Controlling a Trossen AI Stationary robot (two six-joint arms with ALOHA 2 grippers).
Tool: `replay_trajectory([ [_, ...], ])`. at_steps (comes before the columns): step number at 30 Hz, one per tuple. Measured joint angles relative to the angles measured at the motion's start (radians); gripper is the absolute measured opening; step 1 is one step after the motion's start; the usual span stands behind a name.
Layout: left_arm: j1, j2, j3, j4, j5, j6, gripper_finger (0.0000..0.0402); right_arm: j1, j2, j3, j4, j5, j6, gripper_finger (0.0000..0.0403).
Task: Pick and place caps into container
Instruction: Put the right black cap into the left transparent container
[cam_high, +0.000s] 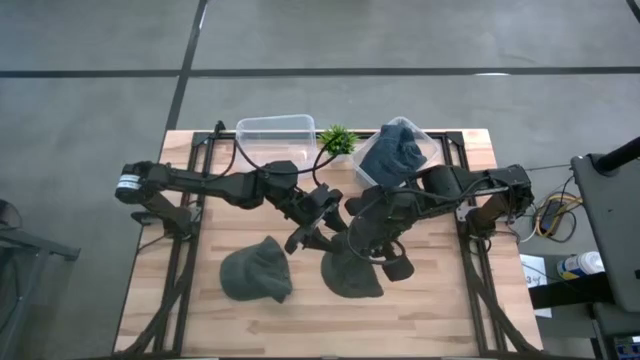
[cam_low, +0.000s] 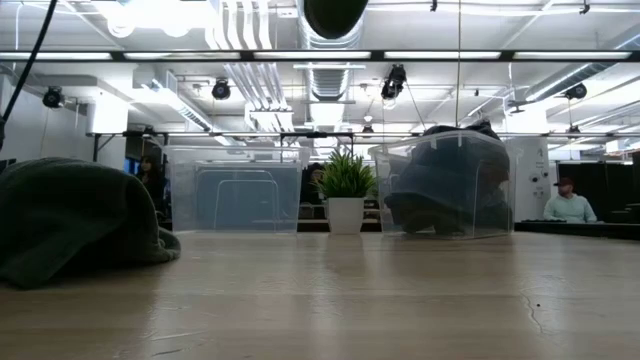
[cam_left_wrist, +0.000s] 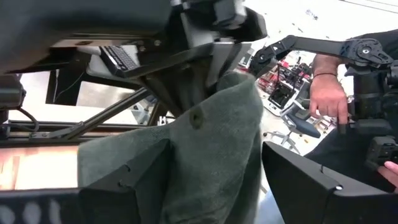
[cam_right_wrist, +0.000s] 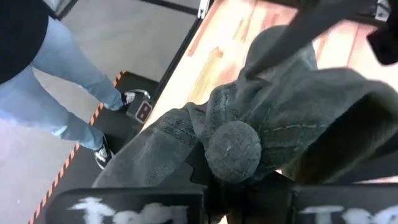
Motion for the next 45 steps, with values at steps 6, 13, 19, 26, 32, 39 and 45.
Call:
replay_trajectory([
  [6, 0.000, 0.000, 0.000, 0.000, -0.008, 0.002, 0.0185, 0.000, 0.000, 0.000, 0.010, 0.001, 0.004, 0.0008],
  [13, 0.000, 0.000, 0.000, 0.000, -0.007, -0.006, 0.0053, 0.000, 0.000, 0.000, 0.009, 0.003, 0.007, 0.0008],
  [19, 0.000, -0.002, 0.000, -0.003, -0.008, -0.018, 0.0007, 0.000, -0.002, 0.000, 0.009, -0.012, 0.047, 0.0011],
  [26, 0.013, -0.023, 0.000, -0.058, -0.019, -0.028, 0.0003, 0.003, -0.034, 0.000, -0.002, -0.038, 0.164, 0.0080],
  [32, 0.029, -0.075, 0.000, -0.141, -0.094, -0.008, 0.0002, 0.003, -0.079, 0.000, -0.003, -0.034, 0.244, 0.0162],
  [39, 0.050, -0.202, 0.000, -0.279, -0.411, 0.046, 0.0001, 0.011, -0.142, 0.000, -0.014, 0.064, 0.388, 0.0208],
  [45, 0.069, -0.322, 0.000, -0.344, -0.810, 0.022, 0.0001, 0.035, -0.179, 0.000, -0.066, 0.307, 0.429, 0.0204],
])
